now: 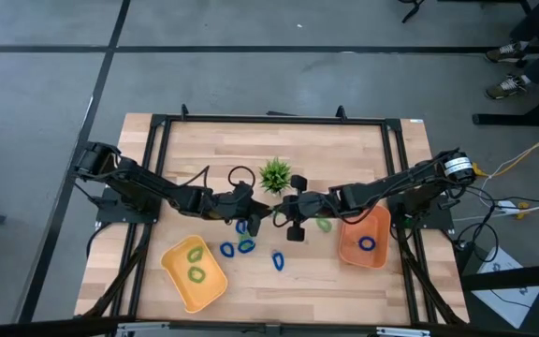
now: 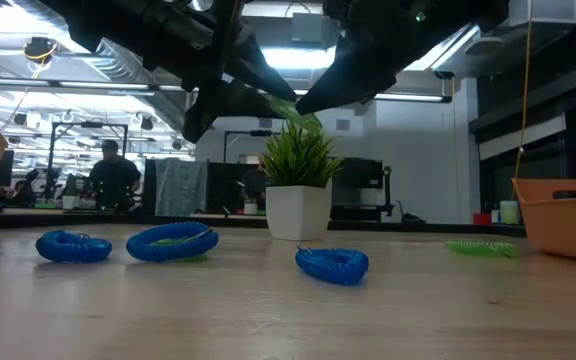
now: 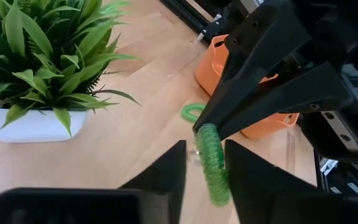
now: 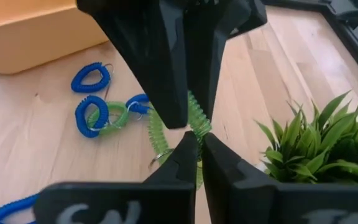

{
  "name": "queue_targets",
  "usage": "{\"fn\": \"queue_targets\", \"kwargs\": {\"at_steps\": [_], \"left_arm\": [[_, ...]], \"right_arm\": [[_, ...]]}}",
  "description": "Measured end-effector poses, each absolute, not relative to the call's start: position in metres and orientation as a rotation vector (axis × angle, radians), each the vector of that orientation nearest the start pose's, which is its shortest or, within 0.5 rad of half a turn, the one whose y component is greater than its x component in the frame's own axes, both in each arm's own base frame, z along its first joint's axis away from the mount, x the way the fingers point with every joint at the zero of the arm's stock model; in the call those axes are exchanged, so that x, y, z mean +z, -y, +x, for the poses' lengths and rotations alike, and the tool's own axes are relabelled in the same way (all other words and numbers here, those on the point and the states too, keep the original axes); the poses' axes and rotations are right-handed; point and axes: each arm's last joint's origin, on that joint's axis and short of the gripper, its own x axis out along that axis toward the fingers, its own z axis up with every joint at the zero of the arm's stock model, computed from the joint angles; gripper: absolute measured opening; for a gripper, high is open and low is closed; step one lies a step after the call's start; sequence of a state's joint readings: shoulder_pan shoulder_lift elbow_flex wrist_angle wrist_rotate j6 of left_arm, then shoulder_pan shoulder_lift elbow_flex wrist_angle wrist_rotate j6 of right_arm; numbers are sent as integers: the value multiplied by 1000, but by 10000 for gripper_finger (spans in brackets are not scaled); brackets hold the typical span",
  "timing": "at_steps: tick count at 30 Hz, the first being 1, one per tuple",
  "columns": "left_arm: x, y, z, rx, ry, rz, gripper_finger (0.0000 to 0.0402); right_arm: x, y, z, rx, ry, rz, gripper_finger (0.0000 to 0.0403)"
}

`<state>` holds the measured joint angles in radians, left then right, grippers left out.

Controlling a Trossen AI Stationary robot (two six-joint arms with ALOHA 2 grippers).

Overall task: Sort spring keychains
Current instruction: Put the green spring keychain into the yellow bin

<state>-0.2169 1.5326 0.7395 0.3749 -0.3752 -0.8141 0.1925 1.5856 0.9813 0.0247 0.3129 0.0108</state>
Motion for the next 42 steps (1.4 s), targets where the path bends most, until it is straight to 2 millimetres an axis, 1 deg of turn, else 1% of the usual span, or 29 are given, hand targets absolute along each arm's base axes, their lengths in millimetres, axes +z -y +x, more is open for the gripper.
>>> {"fn": "queue_targets", "kwargs": {"at_steps": [4, 6, 10, 12, 17, 21, 26, 30, 33, 36, 42], "left_arm": [[195, 57, 305, 313, -327, -675, 42], [195, 57, 305, 315, -330, -674, 24], [195, 57, 305, 314, -331, -667, 21], [195, 57, 305, 314, -331, -668, 23], [194, 56, 305, 319, -339, -670, 33], [193, 56, 305, 322, -345, -667, 26], [197, 57, 301, 285, -377, -660, 27], [206, 57, 289, 279, -432, -655, 26], [216, 58, 276, 291, -459, -653, 25], [229, 60, 264, 292, -448, -645, 25], [252, 65, 240, 262, -419, -641, 25]], "right_arm": [[227, -56, 335, -115, -549, -155, 11], [227, -56, 336, -116, -544, -157, 11], [227, -55, 336, -113, -542, -174, 12], [227, -55, 336, -112, -542, -173, 20], [226, -55, 335, -99, -564, -211, 58], [225, -55, 334, -94, -575, -229, 100], [225, -55, 334, -96, -577, -225, 156], [224, -55, 334, -103, -580, -199, 192], [223, -55, 333, -89, -594, -181, 207], [223, -55, 333, -83, -601, -176, 213], [221, -55, 332, -82, -615, -168, 210]]}}
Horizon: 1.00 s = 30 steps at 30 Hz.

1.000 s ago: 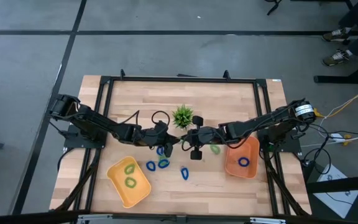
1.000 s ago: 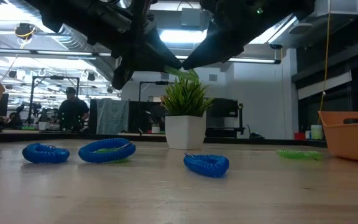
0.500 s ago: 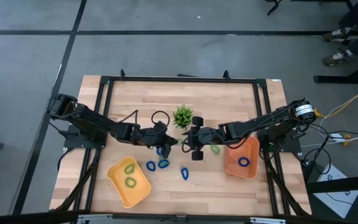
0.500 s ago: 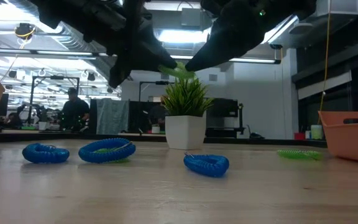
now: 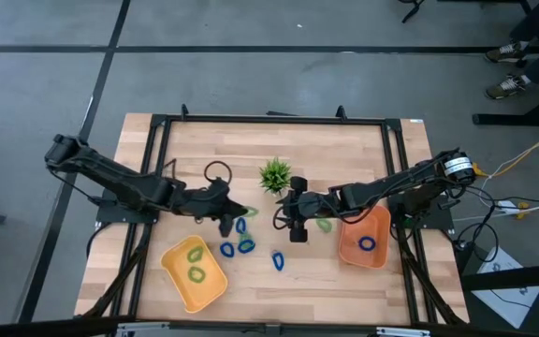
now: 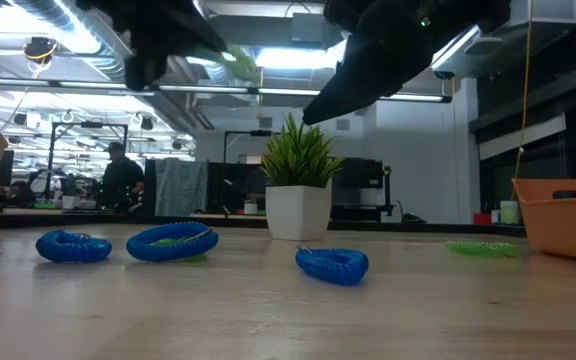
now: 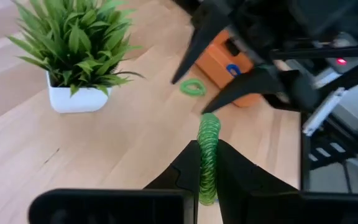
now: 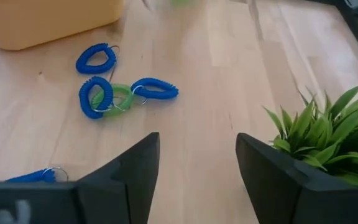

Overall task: Sort spring keychains
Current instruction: Put the green spring keychain into the yellow bin

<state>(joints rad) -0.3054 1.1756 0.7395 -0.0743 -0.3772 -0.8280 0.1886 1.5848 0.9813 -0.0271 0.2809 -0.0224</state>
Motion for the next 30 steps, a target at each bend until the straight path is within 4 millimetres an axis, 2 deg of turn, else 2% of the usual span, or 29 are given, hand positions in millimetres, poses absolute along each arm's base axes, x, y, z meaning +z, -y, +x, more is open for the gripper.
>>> {"fn": "queue_targets", "kwargs": {"at_steps": [8, 18, 30], "left_arm": [[270, 71, 214, 222, -397, -670, 25], [273, 71, 190, 170, -551, -898, 25], [268, 74, 181, 39, -760, -961, 26]], "right_arm": [[220, -56, 332, -68, -627, -139, 209], [213, -55, 326, -108, -715, -48, 209], [208, -57, 320, -81, -799, 49, 209]]}}
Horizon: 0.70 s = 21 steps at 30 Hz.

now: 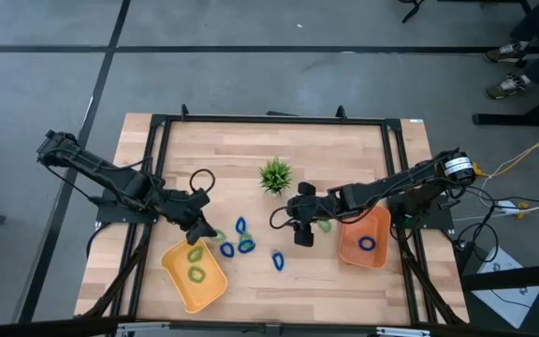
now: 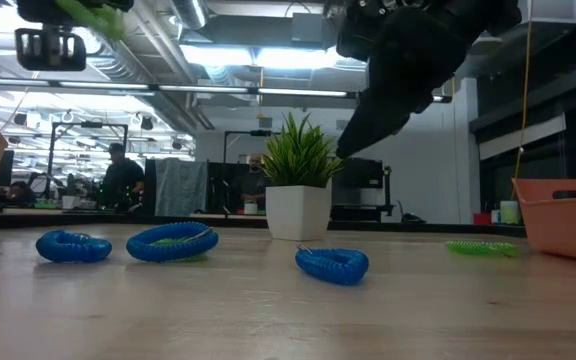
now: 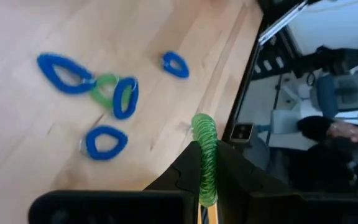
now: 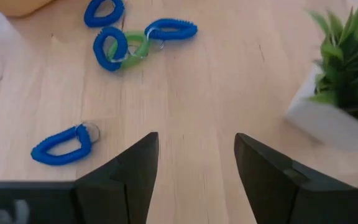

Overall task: Sort spring keychains
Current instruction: Put the green spring keychain into the yellow bin

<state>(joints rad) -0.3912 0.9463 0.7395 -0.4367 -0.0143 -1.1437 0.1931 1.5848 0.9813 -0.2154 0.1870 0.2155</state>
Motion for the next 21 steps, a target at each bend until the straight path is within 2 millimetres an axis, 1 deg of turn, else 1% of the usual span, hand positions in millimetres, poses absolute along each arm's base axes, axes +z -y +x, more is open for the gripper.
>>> {"fn": "queue_targets", "kwargs": {"at_steps": [10, 15, 21], "left_arm": [[264, 75, 177, 47, -841, -1020, 26], [262, 74, 175, 67, -866, -1012, 26], [258, 72, 173, 122, -890, -988, 26]], "right_arm": [[195, -63, 311, -97, -857, 97, 209], [193, -63, 310, -106, -873, 117, 209], [193, -67, 309, -100, -875, 128, 209]]}}
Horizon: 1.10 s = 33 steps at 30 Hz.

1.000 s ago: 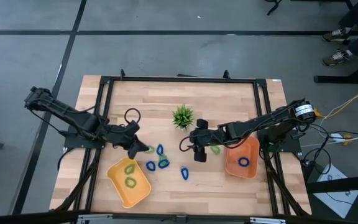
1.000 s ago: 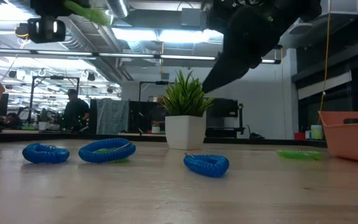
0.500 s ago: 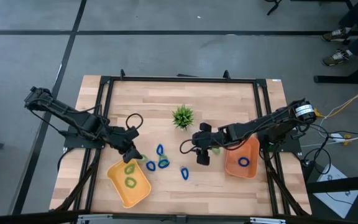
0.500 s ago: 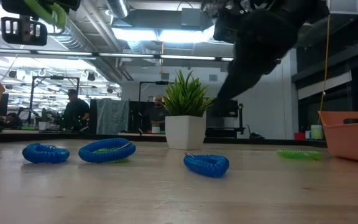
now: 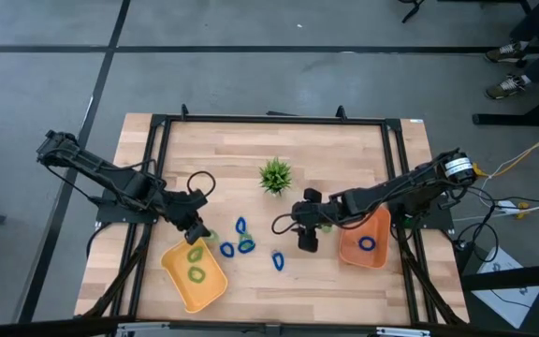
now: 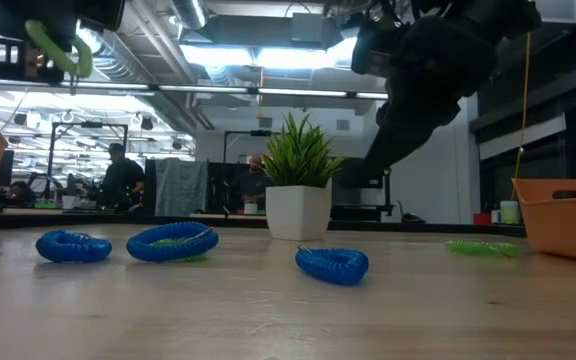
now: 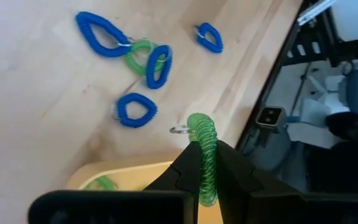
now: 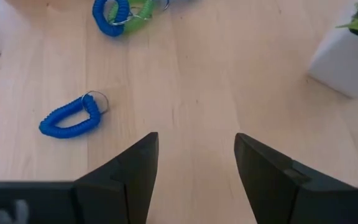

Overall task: Sort spring keychains
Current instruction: Put the green spring keychain into the yellow bin

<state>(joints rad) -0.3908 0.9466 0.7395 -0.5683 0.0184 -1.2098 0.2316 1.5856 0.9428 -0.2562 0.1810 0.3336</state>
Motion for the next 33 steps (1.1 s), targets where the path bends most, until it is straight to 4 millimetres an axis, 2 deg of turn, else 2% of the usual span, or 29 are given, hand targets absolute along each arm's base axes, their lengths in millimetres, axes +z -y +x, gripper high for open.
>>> {"fn": "queue_targets", "kwargs": {"at_steps": [12, 19, 26, 33], "left_arm": [[255, 70, 169, 170, -920, -965, 26], [255, 74, 168, 132, -1010, -1099, 26], [249, 89, 174, 93, -1147, -1242, 26], [236, 111, 184, 68, -1224, -1241, 26]], "right_arm": [[193, -70, 308, -93, -875, 126, 209], [193, -70, 308, -92, -880, 121, 209], [192, -70, 307, -93, -887, 119, 209], [192, -70, 306, -93, -894, 113, 209]]}}
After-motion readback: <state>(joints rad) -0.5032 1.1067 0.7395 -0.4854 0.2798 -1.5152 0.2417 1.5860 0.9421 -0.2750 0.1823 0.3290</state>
